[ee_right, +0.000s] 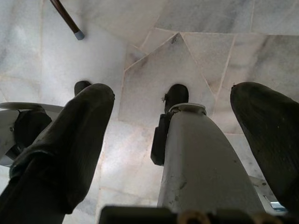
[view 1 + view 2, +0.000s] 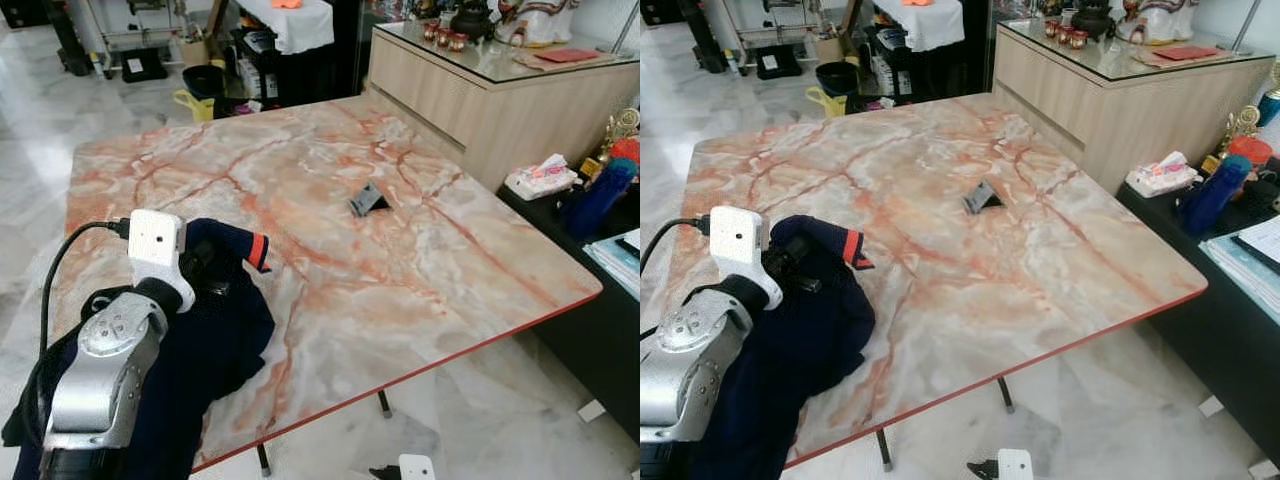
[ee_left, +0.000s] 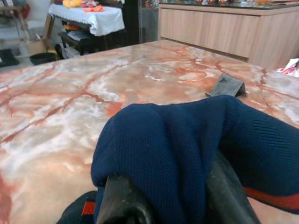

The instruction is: Hang hanger

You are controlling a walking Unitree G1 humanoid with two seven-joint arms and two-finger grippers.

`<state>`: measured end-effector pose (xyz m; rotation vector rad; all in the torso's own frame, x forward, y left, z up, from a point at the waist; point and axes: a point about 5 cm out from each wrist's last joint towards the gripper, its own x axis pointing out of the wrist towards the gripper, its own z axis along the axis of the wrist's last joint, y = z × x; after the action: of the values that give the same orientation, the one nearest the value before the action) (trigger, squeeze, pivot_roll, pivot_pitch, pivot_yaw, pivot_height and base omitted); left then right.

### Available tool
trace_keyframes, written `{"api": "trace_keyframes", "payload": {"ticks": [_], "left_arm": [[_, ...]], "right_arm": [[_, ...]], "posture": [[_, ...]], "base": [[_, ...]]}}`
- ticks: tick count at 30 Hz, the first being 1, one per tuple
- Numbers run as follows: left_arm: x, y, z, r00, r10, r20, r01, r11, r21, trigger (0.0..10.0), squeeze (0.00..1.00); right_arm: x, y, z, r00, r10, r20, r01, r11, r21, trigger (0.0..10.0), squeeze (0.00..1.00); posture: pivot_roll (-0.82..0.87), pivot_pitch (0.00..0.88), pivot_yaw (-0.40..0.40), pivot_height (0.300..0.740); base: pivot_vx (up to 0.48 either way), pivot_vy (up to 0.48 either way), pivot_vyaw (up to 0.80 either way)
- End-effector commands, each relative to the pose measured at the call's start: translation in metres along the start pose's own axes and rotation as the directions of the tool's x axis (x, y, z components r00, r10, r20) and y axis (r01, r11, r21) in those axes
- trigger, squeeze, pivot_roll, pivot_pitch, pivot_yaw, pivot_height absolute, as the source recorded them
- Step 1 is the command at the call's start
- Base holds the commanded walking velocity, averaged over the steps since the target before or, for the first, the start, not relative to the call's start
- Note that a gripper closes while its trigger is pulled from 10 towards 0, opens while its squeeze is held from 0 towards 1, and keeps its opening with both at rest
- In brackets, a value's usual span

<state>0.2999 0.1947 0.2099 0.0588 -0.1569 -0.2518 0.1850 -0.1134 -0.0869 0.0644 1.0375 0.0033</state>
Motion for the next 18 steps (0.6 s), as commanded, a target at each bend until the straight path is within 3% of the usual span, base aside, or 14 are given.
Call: {"api": "trace_keyframes", "payload": {"ticks": [1, 9, 18], "left_arm": [[-0.006, 0.004, 0.007, 1.000, 0.014, 0.002, -0.014, 1.000, 0.018, 10.0, 1.00], [-0.023, 0.008, 0.005, 0.998, 0.043, -0.048, -0.040, 0.998, 0.044, 10.0, 1.00], [-0.035, 0.011, 0.013, 0.995, 0.021, -0.093, -0.005, 0.985, 0.170, 10.0, 1.00]], "right_arm": [[0.000, 0.001, -0.005, 1.000, 0.002, -0.016, -0.002, 1.000, -0.002, 10.0, 0.00], [0.000, 0.001, -0.005, 1.000, 0.000, -0.017, 0.000, 1.000, 0.000, 10.0, 0.00], [0.000, 0.001, -0.005, 1.000, -0.001, -0.016, 0.001, 1.000, 0.002, 10.0, 0.00]], "posture": [[0.09, 0.139, 0.000, 0.740], [0.09, 0.146, 0.002, 0.740], [0.10, 0.149, 0.001, 0.740]], "base": [[0.000, 0.000, 0.00], [0.000, 0.000, 0.00], [0.000, 0.000, 0.00]]}}
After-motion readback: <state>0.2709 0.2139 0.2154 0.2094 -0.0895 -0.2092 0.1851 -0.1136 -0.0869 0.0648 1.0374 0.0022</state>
